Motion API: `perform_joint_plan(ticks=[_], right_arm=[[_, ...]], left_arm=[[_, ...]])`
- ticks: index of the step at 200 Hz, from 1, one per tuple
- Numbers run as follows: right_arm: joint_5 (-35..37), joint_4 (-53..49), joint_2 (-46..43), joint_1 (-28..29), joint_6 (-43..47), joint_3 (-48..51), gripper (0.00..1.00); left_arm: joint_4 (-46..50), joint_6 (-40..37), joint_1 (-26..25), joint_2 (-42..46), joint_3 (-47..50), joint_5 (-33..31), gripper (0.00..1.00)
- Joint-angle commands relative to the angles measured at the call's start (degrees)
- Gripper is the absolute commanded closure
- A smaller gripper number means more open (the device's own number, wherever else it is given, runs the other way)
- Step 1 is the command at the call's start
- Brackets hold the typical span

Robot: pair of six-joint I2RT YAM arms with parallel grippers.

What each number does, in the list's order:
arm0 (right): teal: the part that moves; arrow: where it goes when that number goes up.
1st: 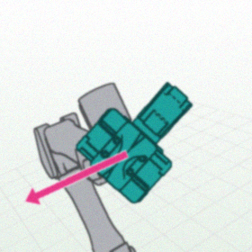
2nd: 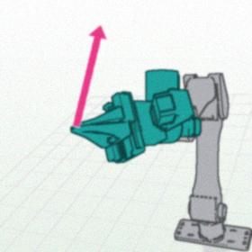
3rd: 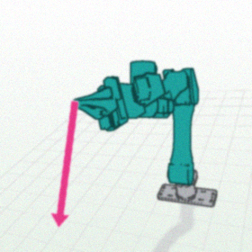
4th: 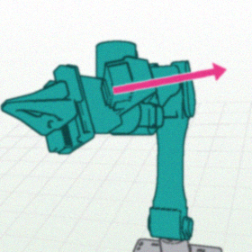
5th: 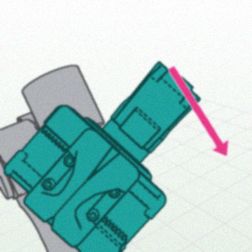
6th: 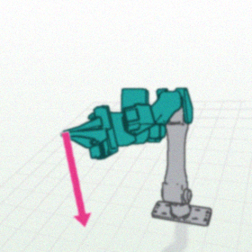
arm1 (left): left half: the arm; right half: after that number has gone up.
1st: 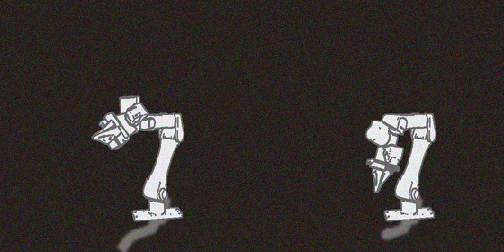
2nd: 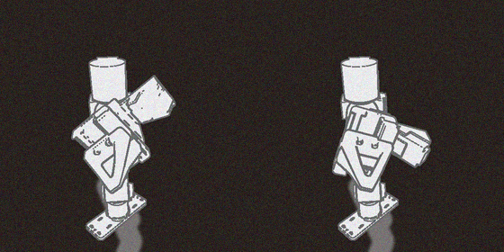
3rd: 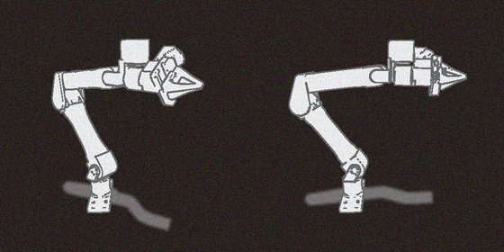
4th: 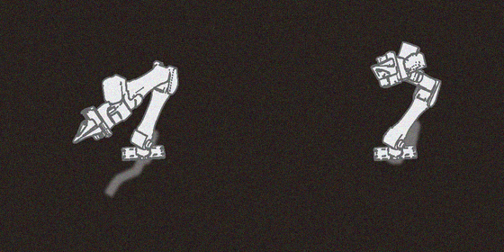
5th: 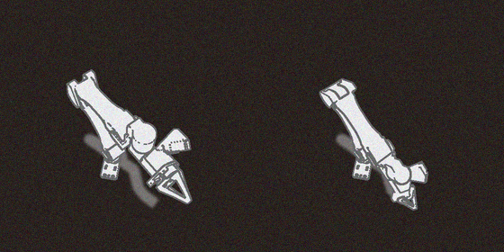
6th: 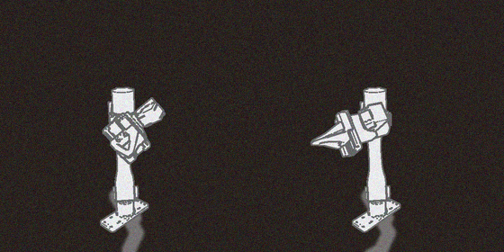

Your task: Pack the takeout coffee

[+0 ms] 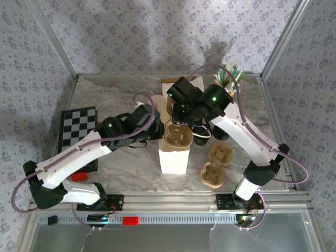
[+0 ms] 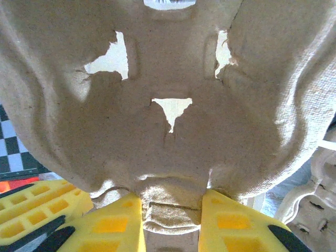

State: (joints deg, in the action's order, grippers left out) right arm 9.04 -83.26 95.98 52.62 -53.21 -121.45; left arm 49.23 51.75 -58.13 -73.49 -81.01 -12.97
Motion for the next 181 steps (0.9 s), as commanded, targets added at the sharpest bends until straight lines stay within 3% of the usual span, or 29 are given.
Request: perform_joint_plan(ticks=[1,44,181], right_arm=[[2.72,-3.31,2.21,0.79,-1.25,-2.60,0.80],[0.26,-3.49,4.31,1.07,-3.03,-4.09,0.82],[-2.54,-5.51,7.93,-0.45,-5.84,-12.69,0.80]], left_arm=[[-0.31,-1.21,0.29,1.33,0.63,-0.32,0.89],[-2.16,-1.81,1.12,4.43,3.25,-1.06,1.00],[-7.34,0.11,2.41,8.88,7.43,2.25,1.00]])
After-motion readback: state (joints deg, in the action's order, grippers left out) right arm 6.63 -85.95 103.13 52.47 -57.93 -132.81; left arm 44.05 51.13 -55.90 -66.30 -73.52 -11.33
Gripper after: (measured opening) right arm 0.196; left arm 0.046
